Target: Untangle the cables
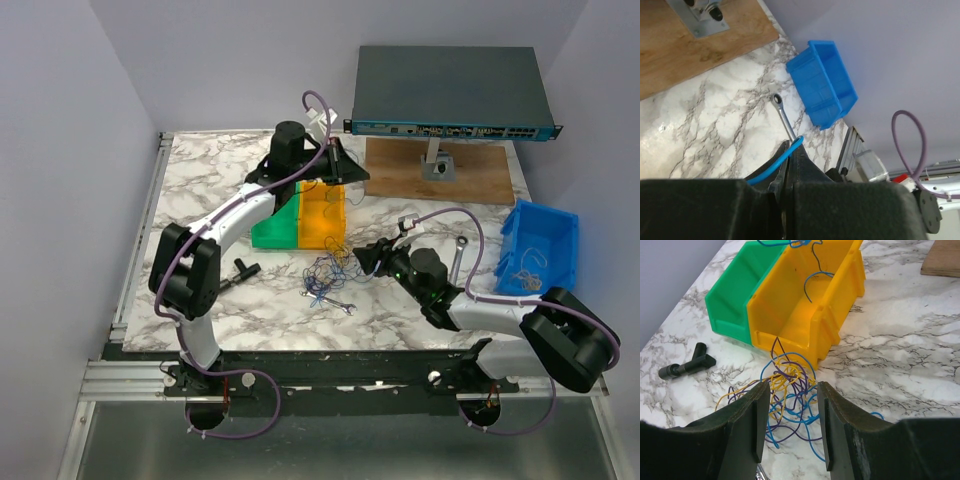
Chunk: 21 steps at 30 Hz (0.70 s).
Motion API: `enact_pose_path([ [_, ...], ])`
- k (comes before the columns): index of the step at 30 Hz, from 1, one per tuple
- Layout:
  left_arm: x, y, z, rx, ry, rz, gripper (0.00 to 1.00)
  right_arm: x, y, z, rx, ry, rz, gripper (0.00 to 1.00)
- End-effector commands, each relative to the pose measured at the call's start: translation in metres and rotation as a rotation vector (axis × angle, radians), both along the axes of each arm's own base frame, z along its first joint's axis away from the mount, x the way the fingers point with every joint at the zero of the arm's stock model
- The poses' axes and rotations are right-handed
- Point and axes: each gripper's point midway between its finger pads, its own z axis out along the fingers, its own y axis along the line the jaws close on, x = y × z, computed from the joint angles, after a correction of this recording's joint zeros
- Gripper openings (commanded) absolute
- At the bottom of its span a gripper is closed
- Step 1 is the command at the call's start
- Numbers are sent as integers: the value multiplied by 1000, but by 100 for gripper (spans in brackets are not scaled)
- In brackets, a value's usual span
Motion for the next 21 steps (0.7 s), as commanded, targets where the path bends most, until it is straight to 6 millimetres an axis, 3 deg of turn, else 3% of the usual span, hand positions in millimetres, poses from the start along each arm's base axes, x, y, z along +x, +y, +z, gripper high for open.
enact_pose_path([
  [1,6,14,-24,2,26,48,0,2,-5,8,6,-36,-29,50],
  [6,21,42,-67,41,109,149,0,2,-5,7,4,-36,-29,50],
  [10,44,69,-103,132,202,260,0,2,-5,8,6,-37,-28,50],
  [15,65,102,-138,413,223,423,0,2,-5,8,5,-38,-31,50],
  [21,69,111,-164,724,218,442,0,3,-4,7,3,-37,-29,50],
])
